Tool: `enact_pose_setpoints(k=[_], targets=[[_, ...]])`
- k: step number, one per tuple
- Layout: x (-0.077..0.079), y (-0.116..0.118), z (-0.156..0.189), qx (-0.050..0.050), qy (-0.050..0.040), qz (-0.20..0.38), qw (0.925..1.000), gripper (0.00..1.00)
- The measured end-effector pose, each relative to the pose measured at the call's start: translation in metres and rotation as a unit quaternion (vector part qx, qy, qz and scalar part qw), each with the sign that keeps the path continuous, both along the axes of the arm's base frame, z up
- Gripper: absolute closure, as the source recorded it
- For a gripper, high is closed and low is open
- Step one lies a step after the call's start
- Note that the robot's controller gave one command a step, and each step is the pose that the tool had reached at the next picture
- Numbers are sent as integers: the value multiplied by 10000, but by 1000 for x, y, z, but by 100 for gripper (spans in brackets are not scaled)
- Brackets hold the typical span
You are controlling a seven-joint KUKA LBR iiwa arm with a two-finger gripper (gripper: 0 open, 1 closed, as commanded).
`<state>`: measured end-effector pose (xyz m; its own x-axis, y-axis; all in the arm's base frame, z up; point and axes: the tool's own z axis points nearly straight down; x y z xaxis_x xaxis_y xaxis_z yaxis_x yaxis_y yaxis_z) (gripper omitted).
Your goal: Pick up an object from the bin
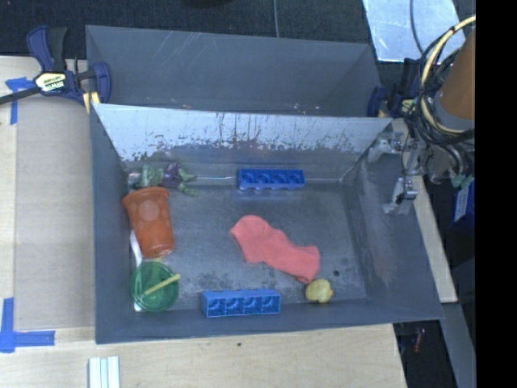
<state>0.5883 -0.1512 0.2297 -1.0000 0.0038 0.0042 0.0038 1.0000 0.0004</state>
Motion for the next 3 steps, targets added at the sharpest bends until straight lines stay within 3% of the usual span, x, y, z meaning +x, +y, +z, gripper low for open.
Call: enact_pose_setpoints(k=[1,2,3], targets=[[2,1,5,-9,-45,19,10000,0],[-1,63,-95,-12,-63,357,9993,0],[3,95,-100,-24,-99,-558,9984,0]])
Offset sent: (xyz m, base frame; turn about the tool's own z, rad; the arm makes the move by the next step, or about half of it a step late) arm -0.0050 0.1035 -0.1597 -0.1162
